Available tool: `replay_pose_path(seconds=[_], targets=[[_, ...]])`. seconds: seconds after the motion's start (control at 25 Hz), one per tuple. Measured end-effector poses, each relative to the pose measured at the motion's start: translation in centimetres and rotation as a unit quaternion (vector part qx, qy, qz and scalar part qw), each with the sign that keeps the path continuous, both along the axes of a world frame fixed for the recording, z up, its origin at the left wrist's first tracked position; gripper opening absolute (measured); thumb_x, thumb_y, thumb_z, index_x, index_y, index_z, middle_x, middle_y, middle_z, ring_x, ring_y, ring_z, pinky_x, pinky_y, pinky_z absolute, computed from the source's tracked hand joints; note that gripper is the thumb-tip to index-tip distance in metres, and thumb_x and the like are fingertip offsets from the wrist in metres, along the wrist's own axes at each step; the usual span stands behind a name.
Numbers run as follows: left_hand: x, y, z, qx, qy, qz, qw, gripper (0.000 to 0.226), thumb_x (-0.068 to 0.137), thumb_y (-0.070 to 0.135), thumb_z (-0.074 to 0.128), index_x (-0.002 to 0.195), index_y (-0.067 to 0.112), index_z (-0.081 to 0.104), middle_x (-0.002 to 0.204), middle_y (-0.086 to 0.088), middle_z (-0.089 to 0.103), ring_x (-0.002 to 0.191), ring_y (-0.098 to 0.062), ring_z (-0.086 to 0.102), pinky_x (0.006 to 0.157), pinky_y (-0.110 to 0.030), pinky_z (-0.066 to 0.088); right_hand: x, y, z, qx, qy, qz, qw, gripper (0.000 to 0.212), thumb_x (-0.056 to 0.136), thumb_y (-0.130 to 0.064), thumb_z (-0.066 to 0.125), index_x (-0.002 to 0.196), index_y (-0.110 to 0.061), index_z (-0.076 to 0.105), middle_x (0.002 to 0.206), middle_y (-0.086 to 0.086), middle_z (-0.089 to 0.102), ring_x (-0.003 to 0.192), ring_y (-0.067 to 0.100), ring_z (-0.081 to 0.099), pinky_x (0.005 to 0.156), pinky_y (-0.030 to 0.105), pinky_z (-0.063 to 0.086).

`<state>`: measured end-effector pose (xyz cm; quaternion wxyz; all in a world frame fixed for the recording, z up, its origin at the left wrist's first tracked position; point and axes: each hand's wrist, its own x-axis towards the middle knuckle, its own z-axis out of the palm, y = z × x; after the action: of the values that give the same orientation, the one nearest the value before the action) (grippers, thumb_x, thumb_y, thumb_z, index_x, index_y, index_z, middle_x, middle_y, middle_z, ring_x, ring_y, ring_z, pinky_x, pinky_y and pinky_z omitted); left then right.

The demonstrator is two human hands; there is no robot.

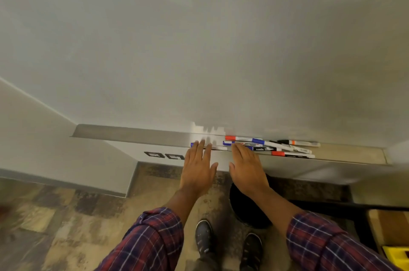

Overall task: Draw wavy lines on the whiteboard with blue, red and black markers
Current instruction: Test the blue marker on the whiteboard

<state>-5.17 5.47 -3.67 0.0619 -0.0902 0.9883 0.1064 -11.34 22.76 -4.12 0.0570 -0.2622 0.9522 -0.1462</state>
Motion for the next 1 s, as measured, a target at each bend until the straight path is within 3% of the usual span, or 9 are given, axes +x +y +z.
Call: replay_pose_path(seconds=[0.24,0.4,0.52,0.64,0.76,1.0], targets=[[-0.9,-6.4,-0.1,-0.045,-0.022,0.008,0.999,0.078,0.109,0.060,0.030,0.168,0.011,0.013,0.177,-0.015,0.008,0.164,-0.036,0.005,0.132,-0.050,0.006,-1.3,-6.1,1.3,0.008,-0.023,0.041,0.999,0.058,0.106,-0.033,0.054,0.156,-0.010,0.037,0.160,0.011,0.042,0.146,0.027,0.043,0.121,0.042,0.034],[-1.4,-9.6,-0.5,-0.041,-0.056,-0.004,0.998,0.081,0.109,0.062,0.022,0.168,0.011,0.001,0.177,-0.015,-0.005,0.164,-0.035,-0.004,0.133,-0.051,0.002,-1.9,-9.1,1.3,0.030,-0.049,0.052,0.997,0.058,0.105,-0.030,0.057,0.156,-0.015,0.034,0.157,0.007,0.045,0.143,0.025,0.046,0.119,0.038,0.037],[-1.2,-11.2,-1.0,-0.033,-0.075,-0.018,0.996,0.079,0.109,0.061,0.024,0.168,0.012,0.002,0.177,-0.016,-0.003,0.164,-0.034,-0.002,0.134,-0.051,0.004,-2.0,-10.5,1.0,0.091,-0.057,0.060,0.992,0.063,0.101,-0.032,0.065,0.154,-0.016,0.035,0.152,0.008,0.048,0.138,0.026,0.049,0.119,0.040,0.037],[-0.5,-11.9,-2.0,-0.028,-0.089,-0.035,0.995,0.077,0.110,0.061,0.023,0.169,0.014,0.003,0.177,-0.015,-0.003,0.164,-0.033,-0.003,0.132,-0.049,-0.001,-2.3,-11.4,0.7,0.144,-0.054,0.057,0.986,0.057,0.097,-0.032,0.069,0.146,-0.018,0.043,0.145,0.008,0.052,0.133,0.027,0.051,0.116,0.043,0.038],[0.0,-12.3,-3.0,-0.023,-0.108,-0.047,0.993,0.080,0.110,0.062,0.022,0.168,0.015,-0.004,0.175,-0.015,-0.015,0.162,-0.033,-0.016,0.131,-0.048,-0.007,-3.0,-12.1,0.8,0.181,-0.052,0.054,0.981,0.047,0.094,-0.025,0.071,0.136,-0.018,0.051,0.137,0.009,0.054,0.126,0.027,0.053,0.113,0.044,0.040],[0.1,-12.8,-3.4,-0.009,-0.117,-0.064,0.991,0.082,0.109,0.062,0.025,0.168,0.014,-0.007,0.173,-0.015,-0.021,0.161,-0.034,-0.019,0.132,-0.050,-0.007,-3.3,-12.9,0.8,0.157,-0.077,0.033,0.984,0.048,0.091,-0.019,0.074,0.134,-0.021,0.053,0.134,0.006,0.054,0.126,0.026,0.052,0.114,0.045,0.038]])
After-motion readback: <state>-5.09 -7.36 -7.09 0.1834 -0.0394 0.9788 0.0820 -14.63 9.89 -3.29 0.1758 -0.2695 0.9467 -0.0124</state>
